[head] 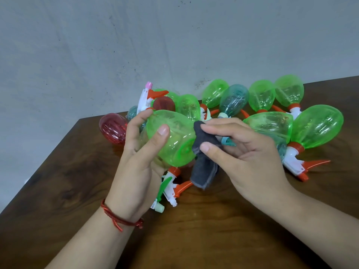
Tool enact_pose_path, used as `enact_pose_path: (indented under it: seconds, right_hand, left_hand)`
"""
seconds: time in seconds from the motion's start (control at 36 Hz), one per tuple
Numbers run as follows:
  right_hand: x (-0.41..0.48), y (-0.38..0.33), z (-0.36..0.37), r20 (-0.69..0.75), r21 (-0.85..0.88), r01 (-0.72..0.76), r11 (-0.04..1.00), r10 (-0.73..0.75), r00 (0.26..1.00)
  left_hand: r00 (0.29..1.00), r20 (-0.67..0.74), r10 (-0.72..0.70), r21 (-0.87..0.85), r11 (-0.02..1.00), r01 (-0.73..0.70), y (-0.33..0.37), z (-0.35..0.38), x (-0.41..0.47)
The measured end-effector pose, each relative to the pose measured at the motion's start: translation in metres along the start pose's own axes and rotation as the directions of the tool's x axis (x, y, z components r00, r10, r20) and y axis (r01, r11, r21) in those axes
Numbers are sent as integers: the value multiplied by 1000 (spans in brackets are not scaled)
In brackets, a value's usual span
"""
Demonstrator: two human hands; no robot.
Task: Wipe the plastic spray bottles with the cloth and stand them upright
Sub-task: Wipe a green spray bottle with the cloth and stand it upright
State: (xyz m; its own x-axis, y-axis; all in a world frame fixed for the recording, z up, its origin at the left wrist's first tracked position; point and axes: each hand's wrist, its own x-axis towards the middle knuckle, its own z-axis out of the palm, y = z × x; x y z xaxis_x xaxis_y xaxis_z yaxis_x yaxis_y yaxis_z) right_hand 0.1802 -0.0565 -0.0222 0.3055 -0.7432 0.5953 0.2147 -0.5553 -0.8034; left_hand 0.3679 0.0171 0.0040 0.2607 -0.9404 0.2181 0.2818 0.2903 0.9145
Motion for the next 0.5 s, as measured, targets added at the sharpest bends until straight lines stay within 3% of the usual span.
enact_pose_path:
  seconds: [0.08, 0.17, 0.31, 0.39, 0.5]
  right_hand:
    - [-3, -1, 1, -31, -151, 133, 979, -139, 990]
    - [-6, -4, 4, 11, -408, 285, 868, -307, 952]
    - [-5, -7, 10, 207, -430, 494, 756, -450, 869]
    - [0, -16, 10, 168, -438, 492, 752, -469, 867]
    - [6, -20, 0, -19, -441, 337, 832, -384, 923]
  left_hand:
    - [999, -37, -18, -62, 998, 16, -6, 6, -3]
    - [997, -74, 6, -93, 996, -13, -7, 11, -5]
    - [998, -68, -10, -95, 995, 4, -9, 11, -7]
    - [999, -41, -7, -107, 994, 3, -8, 12, -9]
    - [996, -61, 64, -141, 987, -72, -3, 20, -6]
